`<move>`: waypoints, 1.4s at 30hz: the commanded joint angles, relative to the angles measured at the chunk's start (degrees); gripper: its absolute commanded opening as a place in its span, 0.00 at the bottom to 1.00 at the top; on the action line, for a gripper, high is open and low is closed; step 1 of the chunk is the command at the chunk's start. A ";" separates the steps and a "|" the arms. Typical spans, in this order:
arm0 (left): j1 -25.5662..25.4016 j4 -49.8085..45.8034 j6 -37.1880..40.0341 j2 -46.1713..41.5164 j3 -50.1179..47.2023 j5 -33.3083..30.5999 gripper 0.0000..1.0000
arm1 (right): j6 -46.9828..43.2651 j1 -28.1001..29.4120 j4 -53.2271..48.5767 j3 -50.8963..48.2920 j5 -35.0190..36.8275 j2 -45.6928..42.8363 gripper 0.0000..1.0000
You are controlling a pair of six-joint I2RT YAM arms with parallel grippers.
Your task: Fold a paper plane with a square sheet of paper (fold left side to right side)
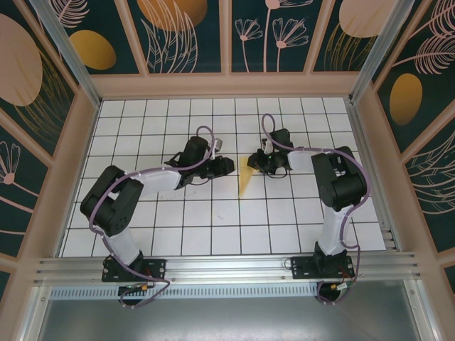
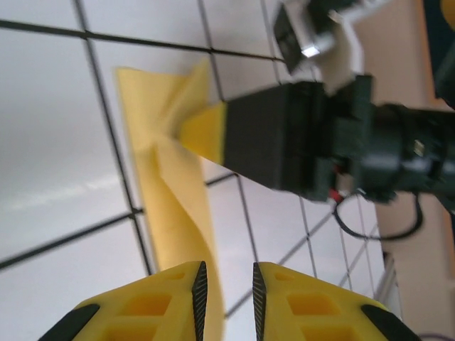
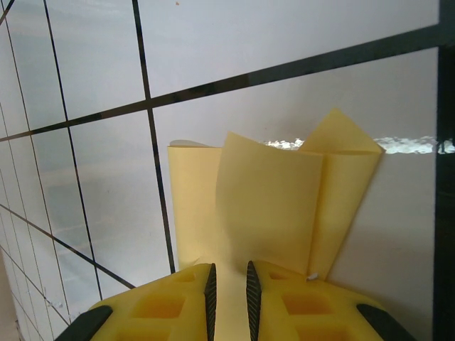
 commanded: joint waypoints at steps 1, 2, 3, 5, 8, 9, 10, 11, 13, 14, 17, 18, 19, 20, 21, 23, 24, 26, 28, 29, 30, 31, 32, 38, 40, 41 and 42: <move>-3.89 2.42 -0.09 -0.61 -0.45 4.57 0.27 | -0.59 -0.42 -5.49 -2.34 3.41 2.82 0.24; -4.97 3.18 -0.72 -0.02 -0.28 5.33 0.28 | -0.50 -0.43 -5.50 -2.42 3.43 2.78 0.24; -5.65 4.14 -1.53 0.91 -0.17 5.65 0.28 | -0.50 -0.48 -5.46 -2.44 3.39 2.74 0.24; -6.83 6.67 -3.49 3.10 0.04 6.37 0.29 | -0.50 -0.46 -5.44 -2.47 3.39 2.71 0.24; -7.33 8.01 -4.59 5.77 1.09 6.37 0.30 | -0.59 -0.45 -5.67 -2.53 3.43 2.67 0.24; -7.34 8.19 -4.61 6.25 1.50 6.27 0.30 | -0.67 -0.42 -5.68 -2.57 3.42 2.62 0.24; -7.34 7.91 -4.48 6.87 2.07 6.11 0.31 | -0.68 -0.39 -5.76 -2.61 3.48 2.64 0.24; -7.39 7.58 -4.10 7.33 2.63 5.95 0.31 | -0.68 -0.47 -5.83 -2.62 3.52 2.55 0.24; -7.39 5.48 -2.80 8.50 4.61 5.77 0.32 | -0.77 -0.46 -5.84 -2.57 3.60 2.62 0.24; -7.34 4.75 -2.22 8.88 5.09 5.61 0.33 | -0.77 -0.47 -5.85 -2.61 3.60 2.60 0.24; -7.37 1.84 -0.17 9.87 6.02 4.98 0.33 | -1.02 -0.45 -6.11 -2.61 3.78 2.57 0.24; -7.37 0.99 0.38 10.09 6.15 4.68 0.33 | -1.11 -0.47 -6.05 -2.57 3.82 2.55 0.24; -7.34 0.08 0.91 10.22 6.24 4.16 0.33 | -1.12 -0.41 -6.17 -2.58 3.94 2.58 0.24; -7.34 -0.53 1.18 10.36 6.24 3.72 0.33 | -1.12 -0.42 -6.15 -2.58 4.04 2.59 0.24; -7.35 -0.98 1.50 10.47 6.18 3.31 0.33 | -1.11 -0.47 -6.14 -2.62 4.05 2.61 0.24; -7.34 -1.61 1.80 10.70 6.09 2.80 0.33 | -1.12 -0.44 -6.20 -2.69 4.06 2.56 0.24; -7.35 -2.05 1.96 10.83 6.06 2.63 0.33 | -1.20 -0.43 -6.20 -2.67 4.05 2.56 0.24; -7.37 -2.84 2.45 11.16 6.15 2.02 0.33 | -1.29 -0.43 -6.34 -2.63 4.26 2.56 0.24; -7.37 -3.86 3.04 11.28 6.21 1.12 0.33 | -1.38 -0.48 -6.47 -2.71 4.39 2.47 0.24; -7.34 -4.20 3.27 11.31 6.22 0.85 0.33 | -1.41 -0.43 -6.51 -2.63 4.35 2.45 0.24; -7.42 -4.59 3.44 11.40 6.24 0.61 0.32 | -1.46 -0.46 -6.44 -2.71 4.41 2.47 0.24; -7.38 -4.75 3.57 11.53 6.25 0.50 0.33 | -1.47 -0.39 -6.51 -2.66 4.41 2.49 0.24; -7.36 -4.71 3.56 11.55 6.16 0.57 0.33 | -1.47 -0.43 -6.47 -2.70 4.43 2.45 0.24; -7.35 -4.79 3.69 12.08 5.73 0.15 0.32 | -1.55 -0.41 -6.51 -2.71 4.57 2.41 0.24; -7.38 -4.62 3.70 12.51 5.63 0.39 0.32 | -1.56 -0.48 -6.52 -2.76 4.51 2.39 0.24; -7.35 -4.42 3.58 12.71 5.59 0.55 0.32 | -1.56 -0.43 -6.50 -2.74 4.57 2.36 0.24; -7.38 -4.28 3.57 12.94 5.49 0.57 0.32 | -1.56 -0.46 -6.53 -2.75 4.58 2.36 0.24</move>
